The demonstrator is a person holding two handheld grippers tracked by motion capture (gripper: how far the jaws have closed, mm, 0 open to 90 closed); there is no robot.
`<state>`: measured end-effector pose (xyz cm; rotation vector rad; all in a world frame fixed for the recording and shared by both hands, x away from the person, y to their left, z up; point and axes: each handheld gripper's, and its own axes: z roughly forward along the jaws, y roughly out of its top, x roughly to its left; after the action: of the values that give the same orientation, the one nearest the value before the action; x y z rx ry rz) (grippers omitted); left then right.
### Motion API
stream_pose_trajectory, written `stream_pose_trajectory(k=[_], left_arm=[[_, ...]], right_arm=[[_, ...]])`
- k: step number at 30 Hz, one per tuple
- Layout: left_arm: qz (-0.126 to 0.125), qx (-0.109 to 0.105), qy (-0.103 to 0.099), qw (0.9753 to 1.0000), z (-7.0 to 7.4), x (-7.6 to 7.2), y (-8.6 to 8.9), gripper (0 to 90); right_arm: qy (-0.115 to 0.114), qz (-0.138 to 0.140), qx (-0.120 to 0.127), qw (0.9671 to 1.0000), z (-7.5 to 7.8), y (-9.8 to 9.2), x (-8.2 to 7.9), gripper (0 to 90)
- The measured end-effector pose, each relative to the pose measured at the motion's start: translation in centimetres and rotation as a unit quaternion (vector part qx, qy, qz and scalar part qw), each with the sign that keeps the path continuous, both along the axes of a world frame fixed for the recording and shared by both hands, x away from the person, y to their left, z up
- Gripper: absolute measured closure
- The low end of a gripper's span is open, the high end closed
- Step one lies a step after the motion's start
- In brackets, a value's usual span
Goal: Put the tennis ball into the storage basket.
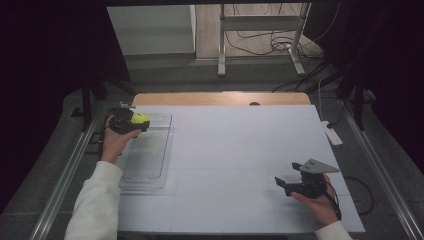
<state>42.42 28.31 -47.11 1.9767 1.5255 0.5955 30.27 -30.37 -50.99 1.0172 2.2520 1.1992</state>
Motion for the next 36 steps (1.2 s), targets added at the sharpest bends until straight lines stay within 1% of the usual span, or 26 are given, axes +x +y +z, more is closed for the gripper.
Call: stream_pose_trajectory(k=[4, 13, 15, 22, 29, 33, 36], left_arm=[[-0.001, 0.009, 0.008, 0.9999, -0.2, 0.1, -0.2, 26.3], [-0.006, 0.015, 0.022, 0.9996, -0.7, 0.3, -0.6, 26.3], [-0.007, 0.019, 0.026, 0.9994, -0.8, 0.4, -0.7, 26.3], [-0.009, 0.031, 0.034, 0.9989, -1.2, 0.7, -1.0, 26.2], [-0.010, 0.036, 0.042, 0.9984, -1.5, 0.9, -1.2, 26.2], [-0.014, 0.047, 0.048, 0.9976, -1.8, 1.0, -1.5, 26.2], [-0.014, 0.050, 0.053, 0.9972, -2.0, 1.1, -1.6, 26.2]], right_arm=[[0.000, 0.000, 0.000, 1.0000, 0.0, 0.0, 0.0, 13.7], [0.000, 0.000, 0.000, 1.0000, 0.0, 0.0, 0.0, 13.7], [0.000, 0.000, 0.000, 1.0000, 0.0, 0.0, 0.0, 13.7], [0.000, 0.000, 0.000, 1.0000, 0.0, 0.0, 0.0, 13.7], [0.000, 0.000, 0.000, 1.0000, 0.0, 0.0, 0.0, 13.7], [0.000, 0.000, 0.000, 1.0000, 0.0, 0.0, 0.0, 13.7], [0.000, 0.000, 0.000, 1.0000, 0.0, 0.0, 0.0, 13.7]])
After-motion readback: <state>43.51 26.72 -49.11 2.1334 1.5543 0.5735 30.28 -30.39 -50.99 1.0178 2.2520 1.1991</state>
